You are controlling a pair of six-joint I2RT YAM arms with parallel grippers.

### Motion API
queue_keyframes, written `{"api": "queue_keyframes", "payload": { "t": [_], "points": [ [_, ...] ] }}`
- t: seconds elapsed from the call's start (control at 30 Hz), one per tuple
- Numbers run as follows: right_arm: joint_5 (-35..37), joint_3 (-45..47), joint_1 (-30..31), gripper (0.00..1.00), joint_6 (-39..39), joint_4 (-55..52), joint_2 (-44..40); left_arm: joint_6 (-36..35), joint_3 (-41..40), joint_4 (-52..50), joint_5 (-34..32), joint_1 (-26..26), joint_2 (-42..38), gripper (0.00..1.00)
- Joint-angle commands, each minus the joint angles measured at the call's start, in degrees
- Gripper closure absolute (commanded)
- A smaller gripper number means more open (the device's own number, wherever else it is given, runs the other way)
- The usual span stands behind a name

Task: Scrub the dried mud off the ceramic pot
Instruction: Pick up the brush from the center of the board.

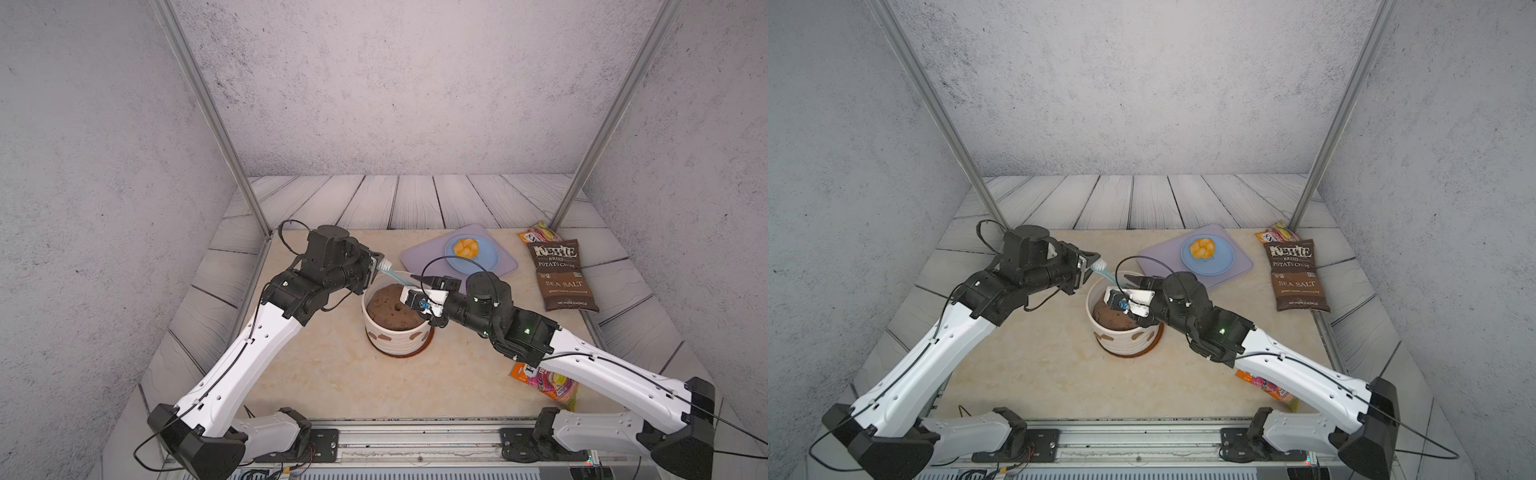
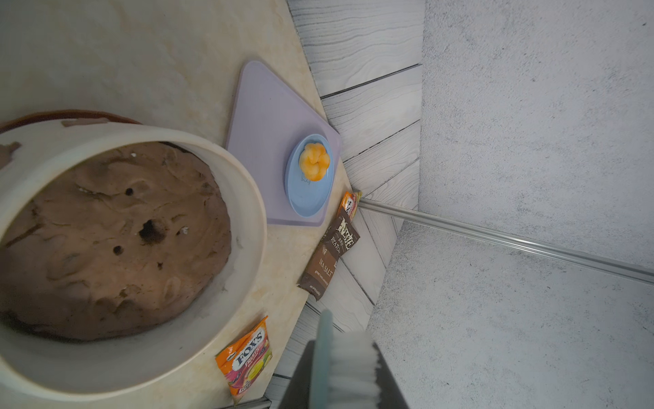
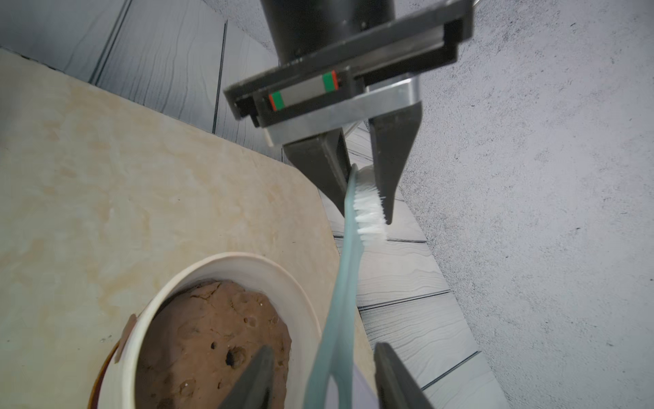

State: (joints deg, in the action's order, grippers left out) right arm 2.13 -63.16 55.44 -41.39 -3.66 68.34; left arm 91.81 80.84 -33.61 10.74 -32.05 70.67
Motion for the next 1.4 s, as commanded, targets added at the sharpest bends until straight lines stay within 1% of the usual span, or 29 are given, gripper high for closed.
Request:
{"api": "queue_keyframes", "payload": {
  "t": [0.0, 0.13, 0.43, 0.63, 0.9, 1.03, 1.13, 1.2, 1.3, 1.37],
  "points": [
    [1.0, -1.3, 0.3, 0.61, -1.6, 3.9, 0.8, 1.3, 1.8, -3.7, 1.6, -0.2, 0.3, 0.8],
    [0.1, -2.1, 0.3, 0.68, -0.9, 4.5, 2.0, 1.5, 2.2, -5.4, 1.2, -0.2, 0.4, 0.8],
    [-1.6, -2.6, 0.3, 0.72, 2.8, 6.6, 3.0, 1.8, 2.9, -7.2, 1.4, -0.2, 1.2, 0.79],
    [-2.4, -2.9, 0.3, 0.8, 4.8, 6.6, 3.4, 2.0, 2.4, -6.6, 2.2, -0.2, 1.6, 0.79],
    [-3.5, -2.8, 0.3, 0.81, 6.4, 8.1, 4.0, 1.4, 2.1, -6.9, 2.7, -0.2, 2.0, 0.78],
    [-3.7, -3.2, 0.3, 0.8, 7.1, 8.7, 4.1, 1.9, 1.3, -6.4, 3.3, -0.2, 2.2, 0.78],
    [-3.3, -3.5, 0.3, 0.81, 7.0, 8.1, 4.6, 2.1, 1.4, -6.0, 3.8, -0.2, 2.3, 0.78],
    [-3.2, -3.5, 0.3, 0.84, 7.1, 8.0, 4.7, 2.0, 1.4, -5.9, 3.8, -0.2, 2.3, 0.78],
    [-3.4, -4.1, 0.3, 0.93, 7.0, 6.9, 5.0, 2.2, 1.2, -5.7, 4.4, -0.2, 2.3, 0.77],
    [-3.1, -4.1, 0.3, 0.94, 6.7, 6.6, 5.4, 2.4, 0.8, -5.0, 4.8, -0.1, 2.1, 0.76]
  ]
}}
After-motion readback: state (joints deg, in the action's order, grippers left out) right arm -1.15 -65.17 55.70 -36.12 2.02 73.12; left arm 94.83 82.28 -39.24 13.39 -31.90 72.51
